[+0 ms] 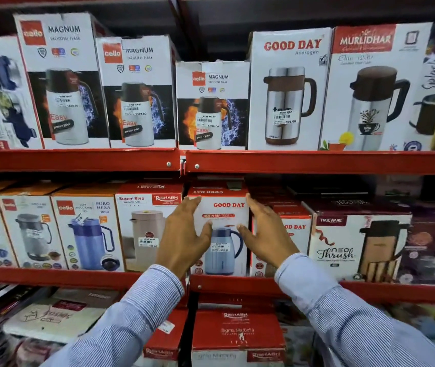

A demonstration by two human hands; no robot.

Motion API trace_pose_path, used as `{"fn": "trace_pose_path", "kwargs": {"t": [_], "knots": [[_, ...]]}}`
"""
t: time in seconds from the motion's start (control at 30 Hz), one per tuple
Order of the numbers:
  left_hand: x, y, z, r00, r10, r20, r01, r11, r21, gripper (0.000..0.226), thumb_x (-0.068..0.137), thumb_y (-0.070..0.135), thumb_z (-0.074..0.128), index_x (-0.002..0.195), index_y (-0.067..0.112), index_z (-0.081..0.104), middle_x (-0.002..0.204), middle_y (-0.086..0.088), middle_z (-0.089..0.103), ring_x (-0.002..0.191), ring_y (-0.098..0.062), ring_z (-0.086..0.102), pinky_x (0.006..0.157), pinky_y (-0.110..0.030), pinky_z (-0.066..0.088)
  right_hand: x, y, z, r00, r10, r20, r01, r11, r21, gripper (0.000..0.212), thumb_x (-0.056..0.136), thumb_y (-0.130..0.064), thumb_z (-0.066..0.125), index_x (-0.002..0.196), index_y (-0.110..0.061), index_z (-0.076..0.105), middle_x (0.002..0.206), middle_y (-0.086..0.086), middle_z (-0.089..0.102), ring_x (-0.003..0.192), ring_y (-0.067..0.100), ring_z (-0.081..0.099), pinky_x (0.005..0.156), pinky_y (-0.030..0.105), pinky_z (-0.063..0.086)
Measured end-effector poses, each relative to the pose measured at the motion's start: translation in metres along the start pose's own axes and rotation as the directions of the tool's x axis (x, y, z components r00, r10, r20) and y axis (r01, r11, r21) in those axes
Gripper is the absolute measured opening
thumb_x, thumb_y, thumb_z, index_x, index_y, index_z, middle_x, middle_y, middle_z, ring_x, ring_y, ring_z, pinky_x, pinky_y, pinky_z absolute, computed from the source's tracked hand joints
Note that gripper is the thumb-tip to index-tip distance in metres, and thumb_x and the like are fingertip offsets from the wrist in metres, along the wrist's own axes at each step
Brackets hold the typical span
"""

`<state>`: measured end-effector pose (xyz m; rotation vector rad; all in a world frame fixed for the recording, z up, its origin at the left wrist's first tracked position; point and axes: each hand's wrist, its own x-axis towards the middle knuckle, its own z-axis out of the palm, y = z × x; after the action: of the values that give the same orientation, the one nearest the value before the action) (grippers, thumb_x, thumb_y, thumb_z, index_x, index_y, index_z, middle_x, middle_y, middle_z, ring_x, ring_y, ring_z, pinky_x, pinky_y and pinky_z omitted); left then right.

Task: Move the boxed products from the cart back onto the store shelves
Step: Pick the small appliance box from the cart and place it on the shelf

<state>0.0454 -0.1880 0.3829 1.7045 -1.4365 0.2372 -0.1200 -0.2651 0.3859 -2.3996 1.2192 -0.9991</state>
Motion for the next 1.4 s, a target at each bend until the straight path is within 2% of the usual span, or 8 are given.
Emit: {"fn": "trace_pose_path", "kwargs": {"t": [0.23,0.6,0.7,0.83,1.07,1.23,1.33,1.4], "knots": [[-0.115,0.009,0.036,0.962,0.228,0.153,-0.259,0.938,0.232,0.070,0.088,0.046,0.050,0.150,0.025,0.025,0.162,-0.008,0.017,0.149,-0.027,0.017,0.120,-0.046,0.019,-0.100,0.048,0.014,0.988,-0.146,-0.048,0.118,0.923,-0.367,0.073,0.090,-0.031,0.051,0.152,-0.022,0.014,0.162,0.009,0.014,0.146,0.031,0.018,0.117,0.048,0.027],[-0.289,-0.017,0.129,0.836,0.116,0.536,-0.264,0.942,0.208,0.069,0.086,0.050,0.049,0.147,0.023,0.030,0.160,-0.014,0.020,0.147,-0.038,0.018,0.112,-0.062,0.027,-0.291,0.179,0.069,0.967,0.157,0.202,-0.070,0.921,-0.384,0.063,0.089,-0.036,0.045,0.147,-0.015,0.031,0.156,0.012,0.030,0.143,0.031,0.028,0.118,0.038,0.020],[-0.342,-0.021,0.154,0.752,-0.010,0.659,-0.146,0.972,0.182,0.073,0.087,0.054,0.043,0.150,0.024,0.021,0.162,-0.011,0.015,0.149,-0.035,0.014,0.116,-0.059,0.022,-0.341,0.213,0.082,0.906,0.329,0.265,-0.252,0.924,-0.286,0.060,0.090,-0.036,0.044,0.144,-0.012,0.036,0.152,0.013,0.037,0.139,0.031,0.035,0.116,0.037,0.027],[-0.411,-0.029,0.198,0.506,-0.240,0.828,0.164,0.970,0.181,0.082,0.083,0.064,0.032,0.152,0.023,0.015,0.162,-0.005,0.015,0.149,-0.028,0.016,0.119,-0.051,0.022,-0.392,0.249,0.106,0.752,0.553,0.359,-0.542,0.828,-0.141,0.048,0.088,-0.022,0.057,0.134,-0.009,0.050,0.128,0.014,0.062,0.115,0.033,0.059,0.092,0.029,0.044],[-0.454,-0.013,0.263,0.109,-0.451,0.886,0.623,0.725,0.293,0.068,0.091,0.035,0.059,0.146,0.007,0.029,0.147,-0.012,0.046,0.131,-0.031,0.048,0.101,-0.033,0.042,-0.441,0.301,0.177,0.277,0.746,0.606,-0.801,0.527,-0.282,0.046,0.095,-0.036,0.045,0.122,0.001,0.054,0.129,0.023,0.058,0.114,0.035,0.056,0.087,0.034,0.041],[-0.466,-0.015,0.289,0.049,-0.506,0.861,0.748,0.590,0.304,0.036,0.093,0.014,0.057,0.128,0.006,0.051,0.109,-0.007,0.066,0.112,-0.026,0.055,0.078,-0.013,0.046,-0.438,0.305,0.191,0.292,0.737,0.610,-0.852,0.490,-0.184,0.020,0.095,-0.020,0.040,0.086,-0.014,0.057,0.097,0.018,0.062,0.073,0.023,0.053,0.058,0.026,0.035],[-0.470,-0.013,0.291,0.075,-0.576,0.814,0.816,0.504,0.282,0.034,0.087,0.016,0.065,0.119,0.007,0.059,0.100,-0.006,0.067,0.098,-0.024,0.059,0.075,-0.023,0.050,-0.438,0.302,0.185,0.321,0.735,0.597,-0.888,0.453,-0.080,0.022,0.091,-0.019,0.042,0.088,-0.014,0.063,0.100,0.018,0.066,0.085,0.031,0.061,0.077,0.038,0.049],[-0.470,-0.006,0.281,0.131,-0.586,0.800,0.834,0.501,0.231,0.036,0.084,0.009,0.067,0.119,0.004,0.061,0.113,-0.008,0.066,0.094,-0.020,0.057,0.061,-0.010,0.050,-0.435,0.294,0.174,0.362,0.707,0.608,-0.877,0.480,-0.035,0.031,0.090,-0.021,0.042,0.104,-0.008,0.067,0.110,0.016,0.067,0.096,0.032,0.062,0.088,0.041,0.049]]}}
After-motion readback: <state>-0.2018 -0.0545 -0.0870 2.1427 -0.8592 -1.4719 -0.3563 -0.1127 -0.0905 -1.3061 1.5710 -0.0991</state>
